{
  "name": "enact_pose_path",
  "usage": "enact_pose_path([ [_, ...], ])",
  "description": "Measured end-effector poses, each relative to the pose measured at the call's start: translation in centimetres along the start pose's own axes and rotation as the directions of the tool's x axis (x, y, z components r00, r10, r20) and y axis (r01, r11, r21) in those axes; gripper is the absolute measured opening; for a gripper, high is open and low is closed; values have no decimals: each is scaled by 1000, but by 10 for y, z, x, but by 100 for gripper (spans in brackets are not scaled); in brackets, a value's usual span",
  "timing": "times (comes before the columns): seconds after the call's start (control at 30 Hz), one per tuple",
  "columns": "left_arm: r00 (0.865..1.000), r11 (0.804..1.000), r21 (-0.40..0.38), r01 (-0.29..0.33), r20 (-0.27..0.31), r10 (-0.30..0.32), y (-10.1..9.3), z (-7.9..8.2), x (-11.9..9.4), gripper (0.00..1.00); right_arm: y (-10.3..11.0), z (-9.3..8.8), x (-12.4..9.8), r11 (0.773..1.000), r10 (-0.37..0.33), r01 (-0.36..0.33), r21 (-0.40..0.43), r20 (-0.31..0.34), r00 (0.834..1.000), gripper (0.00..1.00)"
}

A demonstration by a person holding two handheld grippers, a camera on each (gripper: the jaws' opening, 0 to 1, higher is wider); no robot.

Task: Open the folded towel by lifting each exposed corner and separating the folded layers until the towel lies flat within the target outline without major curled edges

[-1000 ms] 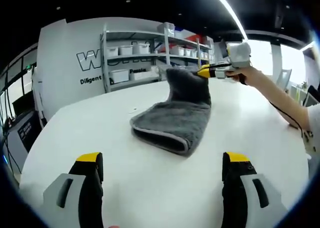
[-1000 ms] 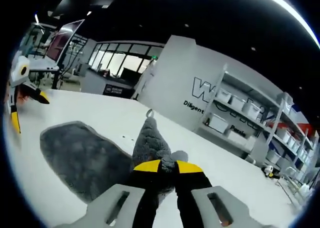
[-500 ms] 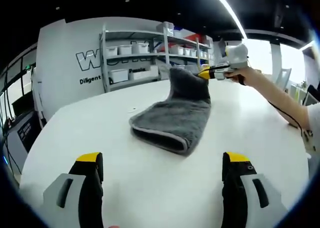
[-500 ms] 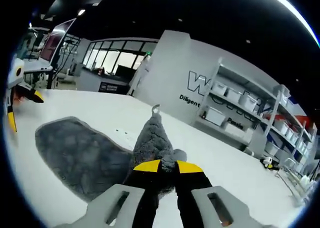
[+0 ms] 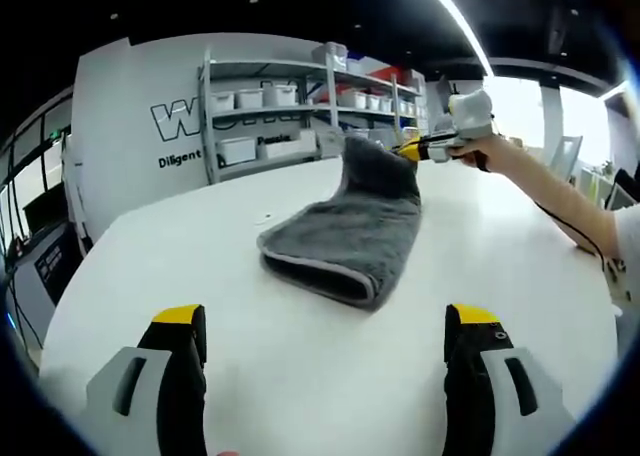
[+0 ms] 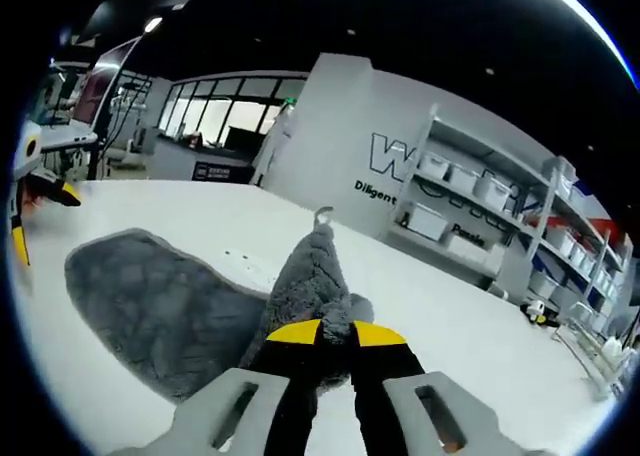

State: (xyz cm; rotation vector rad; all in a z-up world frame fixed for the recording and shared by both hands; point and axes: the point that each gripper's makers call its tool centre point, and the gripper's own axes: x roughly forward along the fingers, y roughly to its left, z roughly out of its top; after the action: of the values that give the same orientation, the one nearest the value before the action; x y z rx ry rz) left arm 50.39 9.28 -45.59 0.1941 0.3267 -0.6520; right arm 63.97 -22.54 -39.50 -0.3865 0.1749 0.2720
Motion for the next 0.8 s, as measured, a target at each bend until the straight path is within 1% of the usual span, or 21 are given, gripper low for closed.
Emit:
enact_pose_path([
  [0.33, 1000, 1000, 1, 4, -4, -4, -1, -1, 0, 98, -9, -14, 4, 999, -14, 15, 32, -33, 999, 7],
  [0.57, 1000, 1000, 2, 6, -9, -6, -1, -2, 1, 98, -9, -16, 4, 999, -12, 14, 42, -40, 999, 7],
  [0.63, 1000, 1000, 2, 5, -9, -5, -1, -2, 1, 98, -8, -18, 4, 999, -11, 13, 43, -50, 999, 7],
  [0.8, 1000, 1000, 2, 5, -9, -5, 0, -2, 1, 98, -8, -20, 3, 998, -4, 8, 67, -57, 998, 7],
])
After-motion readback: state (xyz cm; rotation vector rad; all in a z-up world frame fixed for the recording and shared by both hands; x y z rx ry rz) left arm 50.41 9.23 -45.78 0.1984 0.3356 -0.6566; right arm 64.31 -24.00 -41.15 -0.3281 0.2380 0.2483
